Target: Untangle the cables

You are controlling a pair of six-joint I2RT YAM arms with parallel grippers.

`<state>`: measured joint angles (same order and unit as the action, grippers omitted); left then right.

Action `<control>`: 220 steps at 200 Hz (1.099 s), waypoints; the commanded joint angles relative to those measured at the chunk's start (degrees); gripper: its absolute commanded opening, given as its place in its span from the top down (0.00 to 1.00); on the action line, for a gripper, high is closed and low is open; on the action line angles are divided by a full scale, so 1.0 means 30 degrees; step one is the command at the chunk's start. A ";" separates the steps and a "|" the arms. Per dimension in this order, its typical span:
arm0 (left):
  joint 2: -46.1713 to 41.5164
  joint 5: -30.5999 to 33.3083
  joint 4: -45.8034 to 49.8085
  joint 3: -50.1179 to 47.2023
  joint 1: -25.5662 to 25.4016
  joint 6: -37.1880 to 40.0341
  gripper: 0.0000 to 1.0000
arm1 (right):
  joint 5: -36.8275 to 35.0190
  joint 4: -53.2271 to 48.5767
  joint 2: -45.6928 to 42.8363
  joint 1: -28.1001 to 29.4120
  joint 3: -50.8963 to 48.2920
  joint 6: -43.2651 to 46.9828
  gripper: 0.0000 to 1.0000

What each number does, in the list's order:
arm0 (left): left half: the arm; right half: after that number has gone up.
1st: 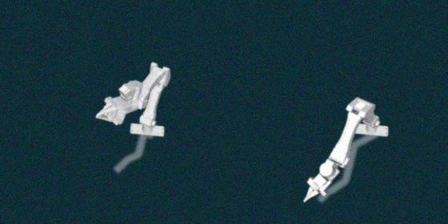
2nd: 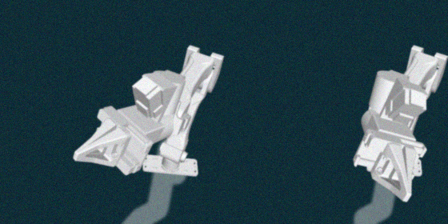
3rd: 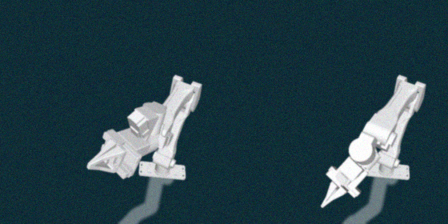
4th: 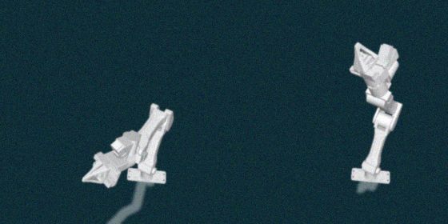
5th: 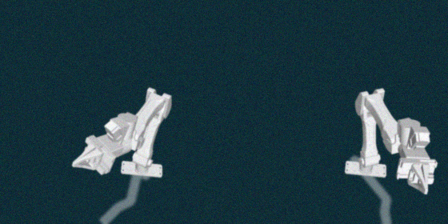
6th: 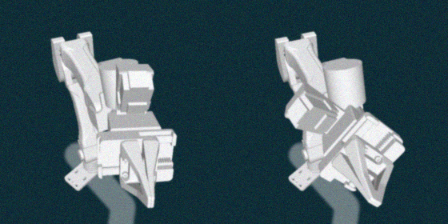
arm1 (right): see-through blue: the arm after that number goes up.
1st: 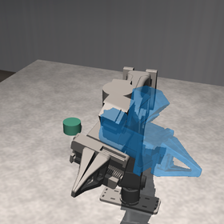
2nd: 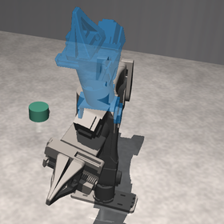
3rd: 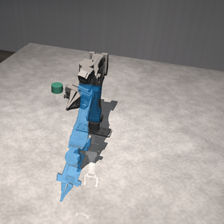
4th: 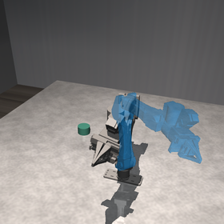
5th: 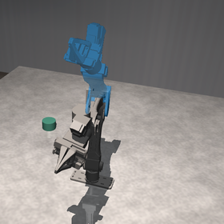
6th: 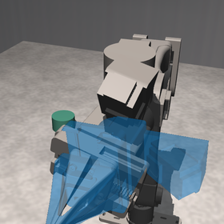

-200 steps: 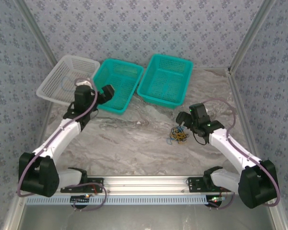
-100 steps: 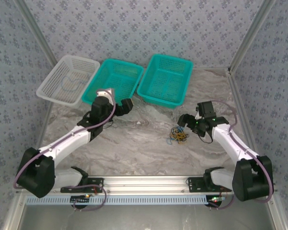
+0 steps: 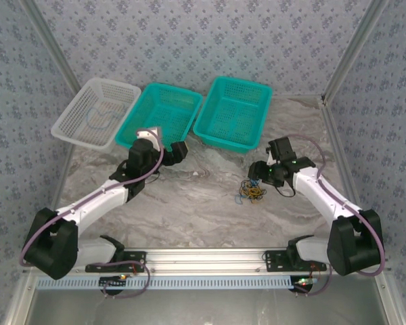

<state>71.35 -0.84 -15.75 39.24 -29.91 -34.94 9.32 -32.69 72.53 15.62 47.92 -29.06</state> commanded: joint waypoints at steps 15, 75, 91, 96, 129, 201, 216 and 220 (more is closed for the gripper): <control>0.0032 -0.0590 -0.1008 -0.0134 0.0002 0.0716 0.01 | -0.0122 -0.0677 -0.0183 0.0315 0.0476 -0.1005 0.48; 0.0293 -0.1528 -0.0728 0.0359 -0.0020 0.1319 0.01 | -0.1413 -0.0114 -0.0095 0.1209 -0.0470 0.0535 0.66; 0.0570 -0.1709 -0.0522 0.0613 -0.0019 0.1275 0.01 | -0.1263 0.0090 -0.0067 0.1272 -0.0650 0.0737 0.69; 0.0638 -0.1762 -0.0522 0.0652 -0.0020 0.1249 0.01 | -0.1221 0.0113 -0.0039 0.1308 -0.0659 0.0772 0.69; 0.0972 -0.2005 -0.0422 0.0853 -0.0020 0.0976 0.01 | -0.1363 0.0134 -0.0066 0.1473 -0.0922 0.0970 0.71; 0.1173 -0.2160 -0.0240 0.1040 -0.0020 0.0806 0.01 | -0.1826 0.0362 -0.0242 0.1915 -0.1435 0.0932 0.73; 0.1233 -0.2181 -0.0247 0.1044 -0.0005 0.0739 0.00 | -0.2036 0.0317 -0.0342 0.1994 -0.1442 0.0958 0.77; 0.1235 -0.2199 -0.0258 0.1040 -0.0019 0.0720 0.01 | -0.2101 0.0297 -0.0384 0.2012 -0.1424 0.0958 0.78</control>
<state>74.50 -6.37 -16.47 40.25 -29.91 -32.47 5.02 -31.48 72.53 21.04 43.97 -27.11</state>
